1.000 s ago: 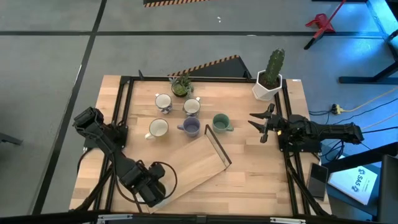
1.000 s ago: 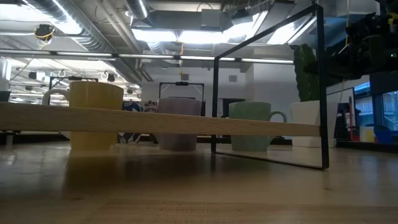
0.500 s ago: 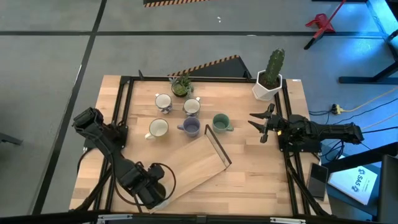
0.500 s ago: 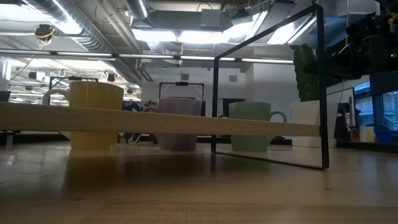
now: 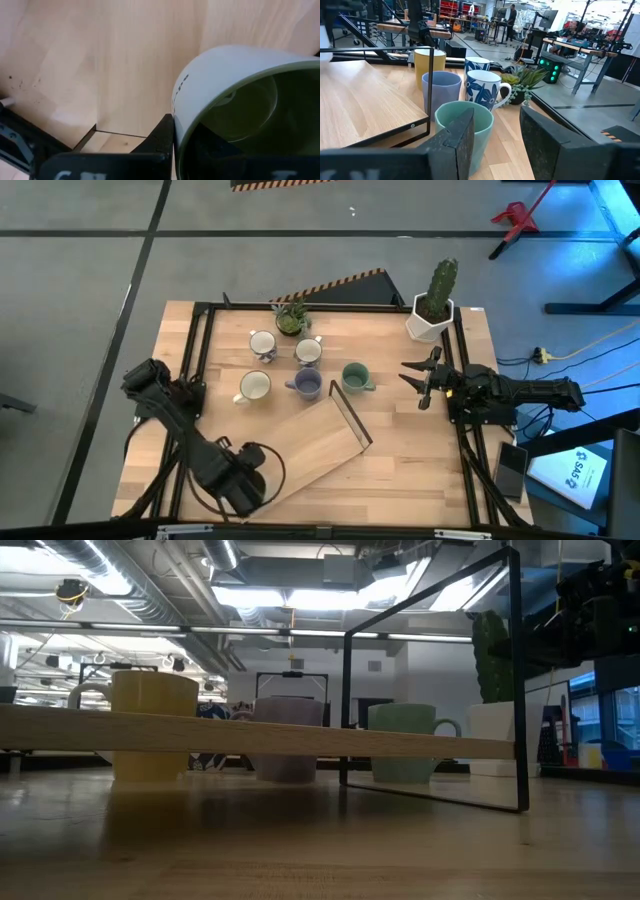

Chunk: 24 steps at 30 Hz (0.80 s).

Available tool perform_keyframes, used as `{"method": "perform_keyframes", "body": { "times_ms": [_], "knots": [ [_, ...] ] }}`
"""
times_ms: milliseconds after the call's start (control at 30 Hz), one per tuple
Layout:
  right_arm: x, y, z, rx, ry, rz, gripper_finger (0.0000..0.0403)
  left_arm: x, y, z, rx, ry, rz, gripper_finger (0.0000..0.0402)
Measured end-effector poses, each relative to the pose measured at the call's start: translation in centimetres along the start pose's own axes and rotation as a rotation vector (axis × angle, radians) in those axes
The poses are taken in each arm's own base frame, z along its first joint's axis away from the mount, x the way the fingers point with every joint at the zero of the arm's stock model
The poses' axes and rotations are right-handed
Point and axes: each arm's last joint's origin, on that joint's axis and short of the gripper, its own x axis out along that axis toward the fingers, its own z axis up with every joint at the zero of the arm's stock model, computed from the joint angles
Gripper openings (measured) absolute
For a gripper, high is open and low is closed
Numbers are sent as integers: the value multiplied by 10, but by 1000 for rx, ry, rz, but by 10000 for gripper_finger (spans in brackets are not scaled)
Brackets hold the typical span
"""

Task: Place coffee mugs
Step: Put the white green mug at the bottom left corner of the shelf

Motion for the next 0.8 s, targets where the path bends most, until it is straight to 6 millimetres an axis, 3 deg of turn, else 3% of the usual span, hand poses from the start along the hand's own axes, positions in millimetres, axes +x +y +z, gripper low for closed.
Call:
{"method": "perform_keyframes", "body": {
  "times_ms": [133, 333, 800],
  "knots": [
    [0, 0, 0, 0, 0, 0, 143, 4, -16, 1, 50, 13, 22, 16],
    [0, 0, 0, 0, 0, 0, 143, -8, -15, 3, 50, -14, 83, 16],
    [0, 0, 0, 0, 0, 0, 143, -1, -23, -1, 40, -31, 62, 16]
  ]
}}
